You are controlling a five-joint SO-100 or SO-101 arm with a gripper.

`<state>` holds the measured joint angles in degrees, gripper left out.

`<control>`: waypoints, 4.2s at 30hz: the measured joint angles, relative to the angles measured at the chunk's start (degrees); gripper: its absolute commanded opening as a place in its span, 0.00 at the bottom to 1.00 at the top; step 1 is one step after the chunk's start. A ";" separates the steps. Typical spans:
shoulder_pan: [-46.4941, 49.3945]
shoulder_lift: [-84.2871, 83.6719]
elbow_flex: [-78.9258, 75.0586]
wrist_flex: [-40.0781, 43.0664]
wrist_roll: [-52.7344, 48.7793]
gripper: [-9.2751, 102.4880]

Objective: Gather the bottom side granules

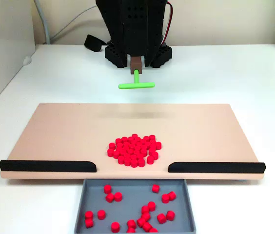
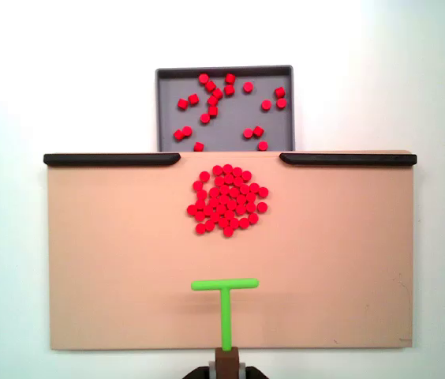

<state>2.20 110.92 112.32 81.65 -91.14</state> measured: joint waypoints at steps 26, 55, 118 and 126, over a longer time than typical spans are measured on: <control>-0.35 -0.09 0.00 0.00 1.49 0.08; 1.14 0.09 0.00 0.00 0.62 0.08; 0.09 -12.04 8.53 -19.42 1.58 0.08; 0.53 -13.36 7.65 -21.18 1.41 0.08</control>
<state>2.72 97.56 119.97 60.47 -89.74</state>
